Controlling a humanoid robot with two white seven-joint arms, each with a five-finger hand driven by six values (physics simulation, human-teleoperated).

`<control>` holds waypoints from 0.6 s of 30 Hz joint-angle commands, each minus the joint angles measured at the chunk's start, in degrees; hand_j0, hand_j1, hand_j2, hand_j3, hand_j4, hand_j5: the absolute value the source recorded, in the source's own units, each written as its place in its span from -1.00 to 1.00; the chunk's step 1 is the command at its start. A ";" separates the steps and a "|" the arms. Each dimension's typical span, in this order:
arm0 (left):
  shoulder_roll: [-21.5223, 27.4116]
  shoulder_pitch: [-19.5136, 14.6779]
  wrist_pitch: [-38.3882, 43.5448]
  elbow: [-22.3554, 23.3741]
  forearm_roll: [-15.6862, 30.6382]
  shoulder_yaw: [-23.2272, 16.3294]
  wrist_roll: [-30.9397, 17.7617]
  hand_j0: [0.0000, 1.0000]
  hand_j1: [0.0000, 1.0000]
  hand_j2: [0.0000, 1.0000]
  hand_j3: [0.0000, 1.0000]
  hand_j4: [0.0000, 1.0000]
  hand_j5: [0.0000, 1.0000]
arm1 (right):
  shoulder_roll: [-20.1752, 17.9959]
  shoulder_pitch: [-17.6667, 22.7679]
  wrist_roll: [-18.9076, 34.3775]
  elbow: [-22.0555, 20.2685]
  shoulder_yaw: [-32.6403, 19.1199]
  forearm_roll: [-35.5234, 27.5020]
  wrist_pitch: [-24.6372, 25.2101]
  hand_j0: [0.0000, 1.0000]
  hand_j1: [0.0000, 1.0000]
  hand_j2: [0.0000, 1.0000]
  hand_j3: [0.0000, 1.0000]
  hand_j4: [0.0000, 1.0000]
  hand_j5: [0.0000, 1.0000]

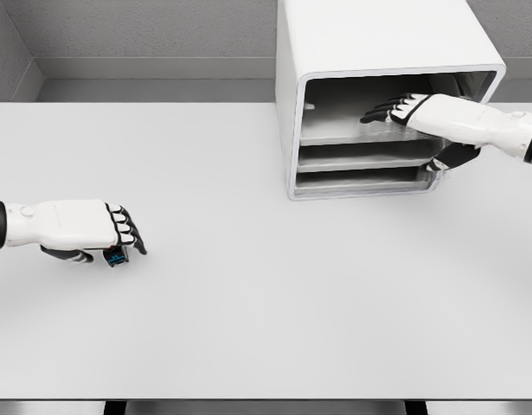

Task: Slide open multi-storey tabletop storage cabinets and put open load switch and slide close multi-storey tabletop storage cabinets

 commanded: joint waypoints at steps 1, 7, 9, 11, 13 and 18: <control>-0.05 0.09 0.07 0.13 0.10 0.15 0.02 0.46 0.46 0.46 0.46 0.46 0.46 | 0.70 0.00 -0.02 2.63 1.85 0.15 0.13 1.00 1.00 1.00 1.00 1.00 1.00; 0.21 0.00 0.07 0.57 0.10 0.24 0.02 0.44 0.44 0.44 0.44 0.44 0.44 | 0.26 0.26 -0.02 2.01 4.66 2.61 0.13 1.00 1.00 1.00 1.00 1.00 1.00; 0.21 0.00 0.07 0.75 -0.51 0.24 0.02 0.44 0.44 0.44 0.44 0.44 0.44 | -1.41 0.26 -0.02 1.05 4.66 2.52 0.13 1.00 1.00 1.00 1.00 1.00 1.00; 0.12 0.00 0.07 1.28 -0.60 0.24 0.02 0.43 0.43 0.43 0.43 0.43 0.43 | -2.90 0.96 -0.02 -1.68 4.57 2.34 0.13 1.00 1.00 1.00 1.00 1.00 1.00; -0.05 0.00 0.07 1.28 -0.60 0.24 0.02 0.40 0.40 0.40 0.40 0.40 0.40 | -4.75 1.14 -0.02 -3.35 4.40 2.17 0.13 1.00 1.00 1.00 1.00 1.00 1.00; -0.14 0.00 0.07 1.10 -0.60 0.15 0.02 0.01 0.01 0.01 0.01 0.01 0.01 | -7.47 1.93 -0.02 -8.27 3.96 1.82 0.13 1.00 1.00 1.00 1.00 1.00 1.00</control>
